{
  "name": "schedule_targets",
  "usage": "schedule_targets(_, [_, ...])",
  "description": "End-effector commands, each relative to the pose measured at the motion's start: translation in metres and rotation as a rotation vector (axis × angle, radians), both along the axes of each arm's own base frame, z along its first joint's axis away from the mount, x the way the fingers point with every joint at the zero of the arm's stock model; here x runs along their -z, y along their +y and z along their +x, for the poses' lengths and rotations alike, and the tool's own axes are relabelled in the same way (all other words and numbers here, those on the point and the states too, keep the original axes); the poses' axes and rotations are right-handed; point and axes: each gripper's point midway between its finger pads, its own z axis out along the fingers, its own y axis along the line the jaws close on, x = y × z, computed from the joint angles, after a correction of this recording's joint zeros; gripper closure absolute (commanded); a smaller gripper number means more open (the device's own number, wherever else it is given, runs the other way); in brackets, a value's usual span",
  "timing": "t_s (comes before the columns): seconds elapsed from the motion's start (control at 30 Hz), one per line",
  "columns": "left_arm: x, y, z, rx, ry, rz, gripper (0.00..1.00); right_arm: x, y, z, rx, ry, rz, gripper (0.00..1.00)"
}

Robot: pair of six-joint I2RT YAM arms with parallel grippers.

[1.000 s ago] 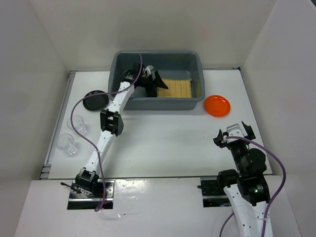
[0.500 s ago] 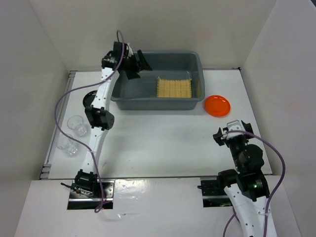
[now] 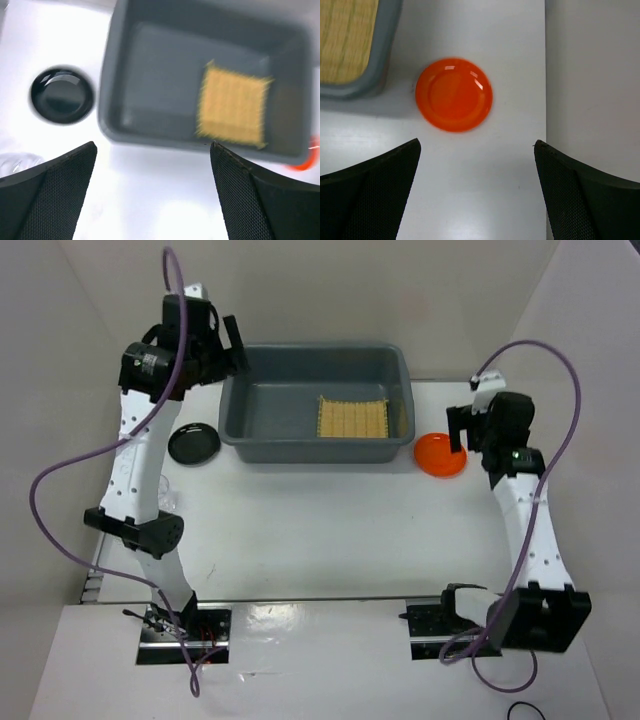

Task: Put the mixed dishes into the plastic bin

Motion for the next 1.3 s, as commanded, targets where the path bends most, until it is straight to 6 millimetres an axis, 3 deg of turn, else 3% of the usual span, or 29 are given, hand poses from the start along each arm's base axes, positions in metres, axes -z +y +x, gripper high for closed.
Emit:
schedule_targets(0.0, [0.061, 0.012, -0.015, -0.025, 0.148, 0.213, 0.00, 0.010, 0.005, 0.032, -0.053, 0.072, 0.157, 0.02])
schedule_targets(0.03, [0.068, 0.012, -0.021, -0.008, 0.139, 0.211, 0.00, 0.016, 0.000, 0.040, -0.046, 0.089, 0.193, 0.02])
schedule_targets(0.07, [0.063, -0.004, -0.017, 0.058, 0.058, 0.142, 0.00, 0.017, -0.015, 0.047, -0.023, 0.101, 0.228, 0.02])
schedule_targets(0.1, [0.040, 0.004, -0.044, 0.079, -0.031, 0.084, 0.00, 0.029, -0.021, 0.053, -0.023, 0.141, 0.263, 0.02])
schedule_targets(0.13, [0.086, 0.017, -0.055, 0.060, 0.052, 0.076, 0.00, 0.065, -0.026, 0.062, -0.020, 0.249, 0.321, 0.02])
schedule_targets(0.17, [0.068, 0.020, -0.072, 0.075, -0.037, 0.021, 0.00, 0.071, -0.032, 0.064, -0.038, 0.295, 0.367, 0.02])
schedule_targets(0.23, [0.086, 0.029, -0.087, 0.073, -0.010, 0.009, 0.00, 0.110, -0.042, 0.074, -0.024, 0.400, 0.421, 0.02])
schedule_targets(0.27, [0.106, 0.035, -0.099, 0.075, 0.050, 0.024, 0.00, 0.121, -0.045, 0.074, -0.020, 0.423, 0.442, 0.02])
schedule_targets(0.4, [0.134, 0.036, -0.120, 0.105, 0.129, 0.022, 0.00, 0.141, -0.058, 0.088, 0.001, 0.416, 0.436, 0.02])
schedule_targets(0.57, [0.141, 0.035, -0.131, 0.122, 0.139, -0.014, 0.00, 0.182, -0.067, 0.098, 0.021, 0.492, 0.469, 0.02])
schedule_targets(0.73, [0.143, 0.032, -0.134, 0.148, 0.160, -0.016, 0.00, 0.208, -0.070, 0.106, 0.033, 0.517, 0.549, 0.02])
schedule_targets(0.9, [0.146, 0.024, -0.142, 0.190, 0.183, -0.043, 0.00, 0.245, -0.079, 0.100, 0.076, 0.569, 0.658, 0.02])
schedule_targets(1.2, [0.150, 0.021, -0.164, 0.185, 0.194, -0.103, 0.00, 0.271, -0.055, 0.107, 0.008, 0.615, 0.831, 0.02])
schedule_targets(1.27, [0.150, 0.021, -0.165, 0.180, 0.195, -0.110, 0.00, 0.271, -0.052, 0.109, -0.006, 0.618, 0.854, 0.07])
